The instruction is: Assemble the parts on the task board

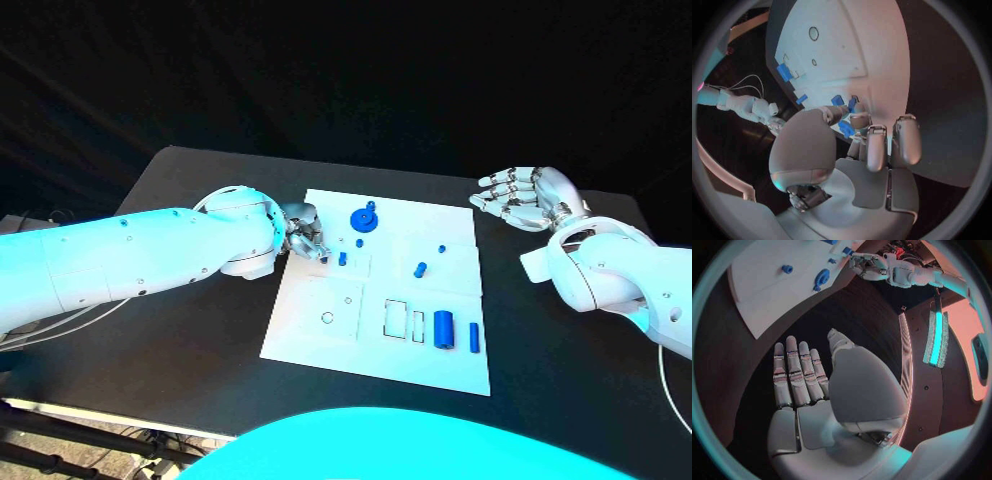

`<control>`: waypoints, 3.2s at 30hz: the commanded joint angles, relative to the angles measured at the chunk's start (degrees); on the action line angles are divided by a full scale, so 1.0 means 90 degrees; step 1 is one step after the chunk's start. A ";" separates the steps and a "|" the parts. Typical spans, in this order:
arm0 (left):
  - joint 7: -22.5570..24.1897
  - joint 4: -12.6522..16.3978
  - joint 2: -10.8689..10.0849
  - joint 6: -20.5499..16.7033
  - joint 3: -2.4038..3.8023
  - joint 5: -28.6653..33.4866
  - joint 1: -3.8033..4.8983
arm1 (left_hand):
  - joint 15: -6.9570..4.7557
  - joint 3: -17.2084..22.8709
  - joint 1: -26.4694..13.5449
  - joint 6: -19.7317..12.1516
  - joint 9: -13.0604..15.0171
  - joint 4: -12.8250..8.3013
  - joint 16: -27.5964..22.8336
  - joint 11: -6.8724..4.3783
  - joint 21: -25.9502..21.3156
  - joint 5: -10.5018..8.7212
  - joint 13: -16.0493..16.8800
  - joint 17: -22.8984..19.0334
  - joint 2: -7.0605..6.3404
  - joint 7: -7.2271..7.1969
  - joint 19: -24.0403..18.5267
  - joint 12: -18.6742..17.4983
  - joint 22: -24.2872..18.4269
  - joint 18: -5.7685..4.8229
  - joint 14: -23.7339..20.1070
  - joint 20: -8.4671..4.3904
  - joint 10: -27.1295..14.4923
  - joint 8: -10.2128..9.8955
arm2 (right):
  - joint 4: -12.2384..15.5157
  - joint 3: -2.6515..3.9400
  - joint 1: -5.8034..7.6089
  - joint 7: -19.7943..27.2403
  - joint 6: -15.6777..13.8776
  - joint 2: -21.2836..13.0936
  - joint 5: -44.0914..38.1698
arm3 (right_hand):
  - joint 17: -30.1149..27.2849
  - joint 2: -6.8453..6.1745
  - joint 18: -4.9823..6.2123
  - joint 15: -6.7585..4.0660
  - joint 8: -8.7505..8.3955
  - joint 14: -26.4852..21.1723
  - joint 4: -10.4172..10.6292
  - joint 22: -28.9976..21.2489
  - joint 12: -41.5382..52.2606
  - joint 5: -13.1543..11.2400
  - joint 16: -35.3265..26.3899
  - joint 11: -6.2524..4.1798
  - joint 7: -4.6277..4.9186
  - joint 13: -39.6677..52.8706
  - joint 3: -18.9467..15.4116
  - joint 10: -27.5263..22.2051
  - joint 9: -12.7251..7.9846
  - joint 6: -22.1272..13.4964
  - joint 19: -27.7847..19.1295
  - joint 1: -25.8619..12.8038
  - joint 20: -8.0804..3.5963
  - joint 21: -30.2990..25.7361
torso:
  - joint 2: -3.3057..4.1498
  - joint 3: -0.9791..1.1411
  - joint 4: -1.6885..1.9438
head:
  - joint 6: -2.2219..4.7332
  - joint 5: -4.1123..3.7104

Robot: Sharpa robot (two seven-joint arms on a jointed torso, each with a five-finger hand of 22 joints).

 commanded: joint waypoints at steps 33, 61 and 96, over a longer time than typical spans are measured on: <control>0.0018 -0.0185 0.0169 0.0272 -0.0013 0.0130 -0.0048 | -0.0052 0.1060 -0.0199 0.0089 0.0023 -0.1021 0.0061 -0.0012 0.0023 0.0004 0.0140 0.1406 0.0026 -0.0036 0.0045 0.0113 0.0013 -0.0061 0.0609 0.0003 0.0140 0.0054 | -0.0010 0.0002 -0.0021 0.0074 0.0111 0.0007 -0.0009 | -0.0028 0.0034 0.0089 0.0044 -0.0039 0.0006 0.0011 -0.0031 -0.0036 0.0019 -0.0037 0.0016 0.0398 0.0002 0.0042 0.0051 -0.0010 0.0062 -0.0056 0.0032 0.0005 -0.0010 | 0.0002 0.0014 -0.0015 | 0.0001 0.0007; 0.0031 -0.0320 0.0152 0.0187 -0.0003 0.0238 -0.0108 | -0.0127 -0.0308 -0.1046 0.0366 -0.0065 -0.0124 0.0089 -0.0099 0.0002 -0.0066 0.0231 0.1461 -0.0101 -0.0157 0.0066 0.0156 0.0035 -0.0067 0.0625 -0.0072 0.0176 -0.0034 | -0.0020 0.0002 -0.0050 0.0056 0.0118 0.0004 0.0033 | -0.0063 0.0053 0.0091 0.0049 -0.0053 -0.0004 0.0021 -0.0068 -0.0052 0.0019 -0.0049 0.0018 0.0400 0.0002 0.0043 0.0059 -0.0016 0.0072 -0.0073 0.0013 0.0011 -0.0005 | 0.0003 0.0001 -0.0010 | 0.0001 -0.0039; 0.2189 -0.0144 0.0049 -0.1254 0.0489 0.1247 -0.0069 | 0.0626 -0.1238 0.0633 -0.1241 -0.0924 0.0049 -0.1326 0.0744 -0.1422 -0.0010 -0.1796 -0.0890 -0.0006 0.0780 -0.1880 -0.1352 -0.2268 0.0439 -0.0757 0.0557 -0.2617 -0.1086 | -0.0027 0.0002 -0.0058 0.0019 0.0066 0.0016 0.0058 | -0.0134 0.0093 0.0091 0.0061 -0.0075 -0.0044 0.0013 -0.0138 -0.0079 0.0023 -0.0073 0.0017 0.0397 0.0004 0.0056 0.0072 -0.0025 0.0097 -0.0106 -0.0003 0.0022 -0.0001 | 0.0004 0.0011 0.0001 | 0.0001 -0.0147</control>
